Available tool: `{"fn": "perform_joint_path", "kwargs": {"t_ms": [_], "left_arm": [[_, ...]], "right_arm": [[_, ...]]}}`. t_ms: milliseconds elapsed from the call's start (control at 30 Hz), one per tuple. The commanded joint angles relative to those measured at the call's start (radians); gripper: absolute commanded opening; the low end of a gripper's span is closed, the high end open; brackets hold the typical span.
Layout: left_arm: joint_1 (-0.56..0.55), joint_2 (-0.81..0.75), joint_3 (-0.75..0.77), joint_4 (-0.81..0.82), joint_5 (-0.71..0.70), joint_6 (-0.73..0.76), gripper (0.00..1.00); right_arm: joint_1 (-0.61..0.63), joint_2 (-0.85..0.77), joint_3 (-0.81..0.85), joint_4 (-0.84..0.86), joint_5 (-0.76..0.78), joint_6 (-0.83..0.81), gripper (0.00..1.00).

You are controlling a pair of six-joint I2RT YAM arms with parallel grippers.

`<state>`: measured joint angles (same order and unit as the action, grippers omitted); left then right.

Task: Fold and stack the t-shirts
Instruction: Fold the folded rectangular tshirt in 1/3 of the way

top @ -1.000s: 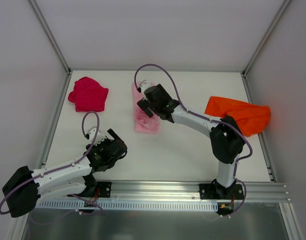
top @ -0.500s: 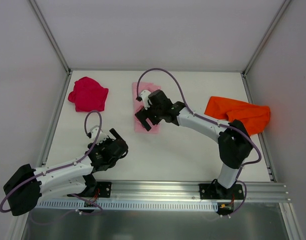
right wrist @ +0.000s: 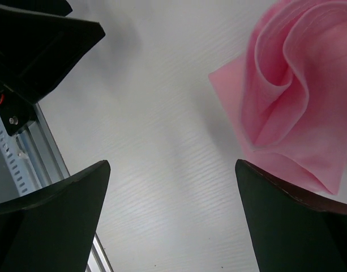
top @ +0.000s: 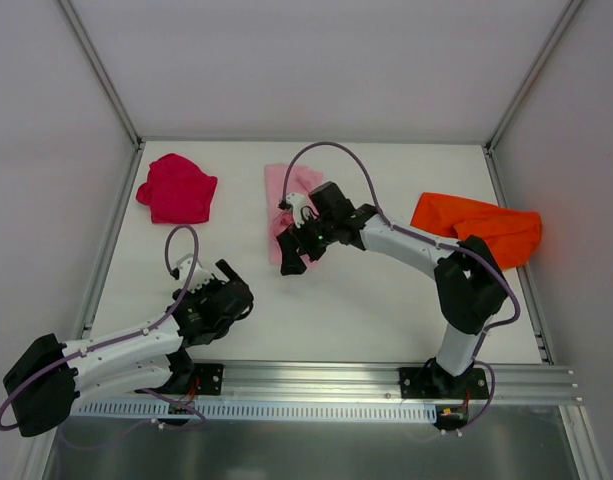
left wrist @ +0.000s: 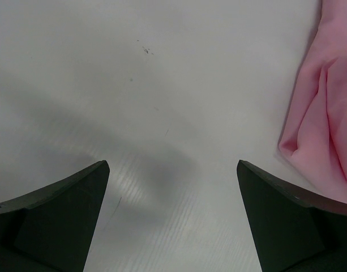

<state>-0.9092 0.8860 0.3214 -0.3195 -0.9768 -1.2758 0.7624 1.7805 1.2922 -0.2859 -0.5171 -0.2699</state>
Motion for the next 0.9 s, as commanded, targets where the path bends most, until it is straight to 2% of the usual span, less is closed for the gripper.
{"fn": "perform_joint_path", "kwargs": {"t_ms": [0, 67, 200, 400, 567, 667, 867], "left_arm": [[-0.003, 0.001, -0.004, -0.006, -0.039, -0.022, 0.99], [-0.003, 0.016, -0.004, 0.003, -0.037, -0.023, 0.99], [-0.003, 0.037, -0.002, 0.025, -0.036, -0.016, 0.99], [-0.003, 0.051, 0.005, 0.04, -0.031, -0.004, 0.99], [-0.003, 0.056, 0.002, 0.042, -0.033, -0.01, 0.99], [-0.003, 0.059, 0.001, 0.046, -0.031, -0.01, 0.99], [-0.003, 0.06, -0.005, 0.046, -0.034, -0.013, 0.99]], "right_arm": [[-0.006, 0.048, 0.081, -0.018, -0.005, -0.006, 1.0], [-0.005, 0.086, 0.099, -0.032, 0.029, -0.026, 1.0], [0.029, 0.097, 0.095, -0.041, 0.263, -0.066, 1.0], [0.043, 0.106, 0.073, -0.006, 0.488, -0.077, 1.0], [0.043, 0.053, -0.02, 0.093, 0.506, -0.088, 1.0], [0.041, 0.045, -0.016, 0.097, 0.506, -0.088, 1.0], [-0.004, -0.013, -0.059, 0.194, 0.329, -0.065, 1.0]]}}
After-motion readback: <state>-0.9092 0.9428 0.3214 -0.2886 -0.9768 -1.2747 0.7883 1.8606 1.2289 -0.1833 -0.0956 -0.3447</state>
